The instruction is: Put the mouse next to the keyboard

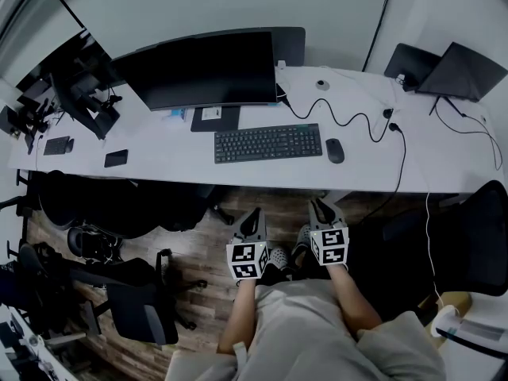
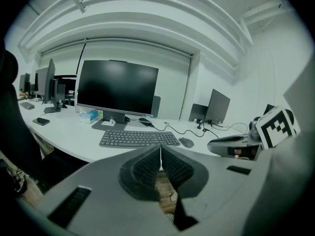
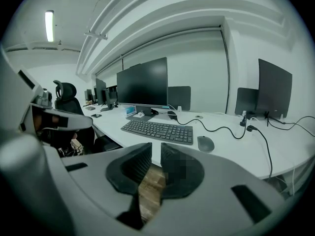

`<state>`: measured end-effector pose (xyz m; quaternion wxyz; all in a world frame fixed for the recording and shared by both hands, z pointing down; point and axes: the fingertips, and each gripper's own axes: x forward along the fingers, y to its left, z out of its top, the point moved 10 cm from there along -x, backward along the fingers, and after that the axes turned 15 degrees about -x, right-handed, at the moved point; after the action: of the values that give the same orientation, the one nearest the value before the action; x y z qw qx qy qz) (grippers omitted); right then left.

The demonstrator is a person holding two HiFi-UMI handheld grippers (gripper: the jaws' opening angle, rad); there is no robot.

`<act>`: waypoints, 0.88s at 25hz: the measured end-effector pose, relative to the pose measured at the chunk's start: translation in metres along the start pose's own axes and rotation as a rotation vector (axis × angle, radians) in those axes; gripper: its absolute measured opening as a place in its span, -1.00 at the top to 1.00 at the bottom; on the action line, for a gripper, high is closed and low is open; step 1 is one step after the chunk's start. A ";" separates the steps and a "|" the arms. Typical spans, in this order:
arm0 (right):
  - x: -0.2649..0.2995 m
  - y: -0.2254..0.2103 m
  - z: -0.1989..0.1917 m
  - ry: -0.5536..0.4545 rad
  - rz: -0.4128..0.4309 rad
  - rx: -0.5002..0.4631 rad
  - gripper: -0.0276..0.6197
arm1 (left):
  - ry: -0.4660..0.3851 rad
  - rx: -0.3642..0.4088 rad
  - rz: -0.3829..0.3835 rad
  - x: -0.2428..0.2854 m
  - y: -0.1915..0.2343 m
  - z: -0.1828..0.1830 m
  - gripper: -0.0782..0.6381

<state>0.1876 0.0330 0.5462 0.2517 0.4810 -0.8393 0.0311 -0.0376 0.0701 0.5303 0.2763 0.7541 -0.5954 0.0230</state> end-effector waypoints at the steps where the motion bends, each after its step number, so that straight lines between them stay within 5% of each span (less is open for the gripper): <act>1: 0.000 0.000 0.001 -0.001 0.000 0.000 0.73 | -0.001 -0.001 0.000 0.000 0.001 0.001 0.72; 7: 0.002 0.000 0.005 -0.015 0.022 0.014 0.89 | -0.009 -0.002 -0.009 0.002 0.003 0.004 0.72; 22: -0.007 -0.016 -0.003 -0.020 0.008 0.056 0.89 | 0.003 0.025 -0.046 0.017 -0.015 0.001 0.72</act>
<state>0.2052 0.0307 0.5423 0.2298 0.4846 -0.8425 0.0509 -0.0197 0.0566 0.5294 0.2681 0.7710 -0.5771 0.0251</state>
